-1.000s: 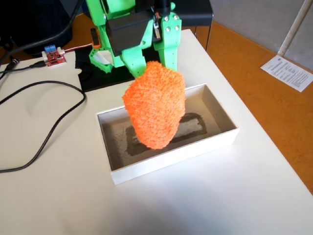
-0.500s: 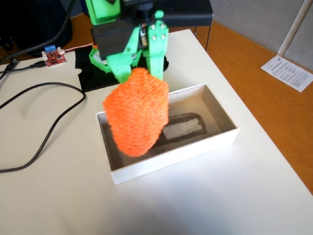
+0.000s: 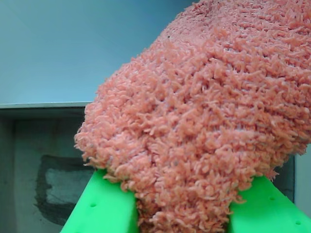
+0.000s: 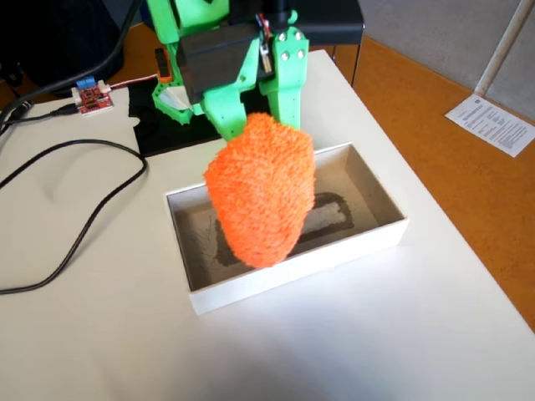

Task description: Remove orange objects from table

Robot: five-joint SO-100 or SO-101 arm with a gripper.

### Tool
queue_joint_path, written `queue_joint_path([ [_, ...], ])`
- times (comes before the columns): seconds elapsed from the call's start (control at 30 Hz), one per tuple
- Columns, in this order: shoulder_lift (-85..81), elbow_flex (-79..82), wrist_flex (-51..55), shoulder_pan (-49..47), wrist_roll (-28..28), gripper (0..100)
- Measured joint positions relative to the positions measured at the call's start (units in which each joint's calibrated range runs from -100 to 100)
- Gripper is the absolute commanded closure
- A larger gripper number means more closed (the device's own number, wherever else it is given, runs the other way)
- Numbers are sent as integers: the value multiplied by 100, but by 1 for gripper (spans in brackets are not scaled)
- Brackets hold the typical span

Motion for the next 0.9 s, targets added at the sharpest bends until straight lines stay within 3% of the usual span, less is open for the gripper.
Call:
queue_joint_path([
  [0.13, 9, -693, -368, -1197, -54, 100],
  [0.2, -27, -993, -854, -2173, 54, 94],
  [0.23, -36, -1049, -1202, -2698, 161, 85],
  [0.3, -9, -1077, -1987, -3805, 479, 37],
  [0.4, 304, -1030, -3269, -5158, 1070, 37],
  [0.53, 714, -1012, -4143, -5806, 1651, 37],
  [0.77, 741, -749, -4242, -5625, 1695, 37],
  [0.9, 268, -112, -4054, -4748, 1177, 37],
])
